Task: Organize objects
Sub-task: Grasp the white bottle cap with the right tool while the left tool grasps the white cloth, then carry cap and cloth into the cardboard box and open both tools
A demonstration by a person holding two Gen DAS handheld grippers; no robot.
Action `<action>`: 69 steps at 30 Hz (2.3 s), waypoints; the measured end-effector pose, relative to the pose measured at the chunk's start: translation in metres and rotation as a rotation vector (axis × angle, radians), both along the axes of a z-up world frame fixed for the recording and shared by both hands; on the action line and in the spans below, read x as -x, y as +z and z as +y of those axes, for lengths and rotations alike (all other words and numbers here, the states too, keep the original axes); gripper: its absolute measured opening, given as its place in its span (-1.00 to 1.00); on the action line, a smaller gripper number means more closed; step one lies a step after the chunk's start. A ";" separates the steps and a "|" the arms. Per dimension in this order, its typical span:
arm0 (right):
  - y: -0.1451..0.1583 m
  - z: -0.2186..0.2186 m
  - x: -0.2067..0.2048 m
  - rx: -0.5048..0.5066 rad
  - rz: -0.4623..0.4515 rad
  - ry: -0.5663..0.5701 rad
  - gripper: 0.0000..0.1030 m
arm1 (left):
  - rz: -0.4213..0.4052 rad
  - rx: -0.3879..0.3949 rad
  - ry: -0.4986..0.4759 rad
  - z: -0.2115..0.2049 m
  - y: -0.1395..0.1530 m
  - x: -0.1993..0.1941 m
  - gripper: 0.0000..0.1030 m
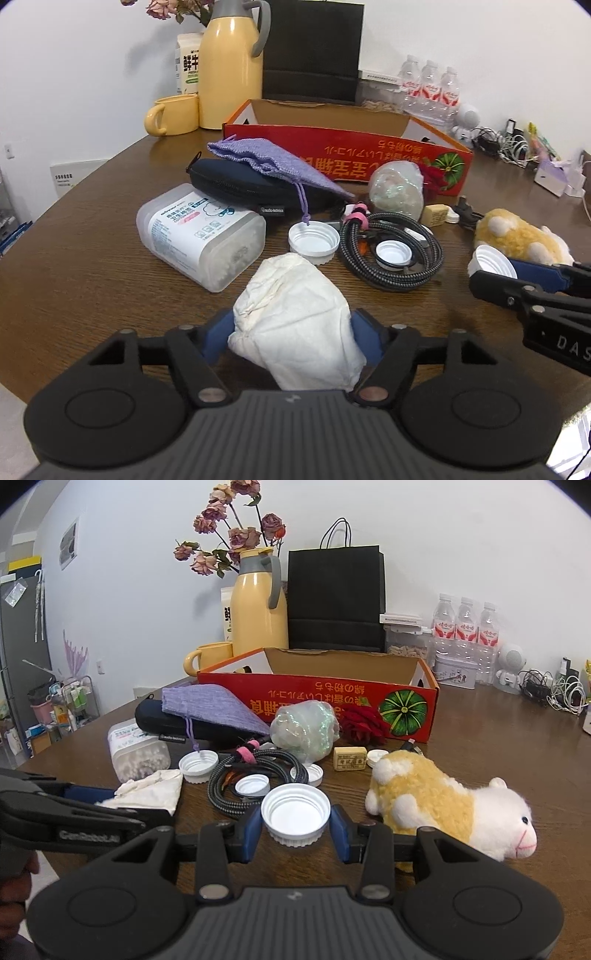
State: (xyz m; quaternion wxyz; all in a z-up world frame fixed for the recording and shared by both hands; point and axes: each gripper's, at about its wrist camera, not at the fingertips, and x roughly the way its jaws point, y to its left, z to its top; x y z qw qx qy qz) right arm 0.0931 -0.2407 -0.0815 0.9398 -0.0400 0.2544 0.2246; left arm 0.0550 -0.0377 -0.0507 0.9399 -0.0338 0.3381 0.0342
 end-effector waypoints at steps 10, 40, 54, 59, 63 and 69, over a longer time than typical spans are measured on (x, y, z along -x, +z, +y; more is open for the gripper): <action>0.008 0.003 0.006 0.015 -0.019 -0.015 -0.25 | -0.059 0.006 -0.073 0.005 0.016 0.016 0.38; 0.078 0.050 -0.270 0.162 0.165 -0.041 -0.24 | 0.005 -0.041 -0.181 0.020 0.100 -0.255 0.40; 0.032 0.071 -0.321 0.266 0.302 -0.033 0.14 | 0.129 -0.064 -0.173 0.019 0.057 -0.311 0.69; 0.037 0.068 -0.317 0.246 0.271 -0.038 0.78 | 0.075 -0.052 -0.146 0.024 0.061 -0.304 1.00; 0.045 0.066 -0.310 0.224 0.235 -0.039 1.00 | 0.058 -0.021 -0.130 0.031 0.066 -0.298 1.00; 0.062 0.062 -0.294 0.198 0.185 -0.052 1.00 | 0.006 -0.017 -0.117 0.033 0.080 -0.277 1.00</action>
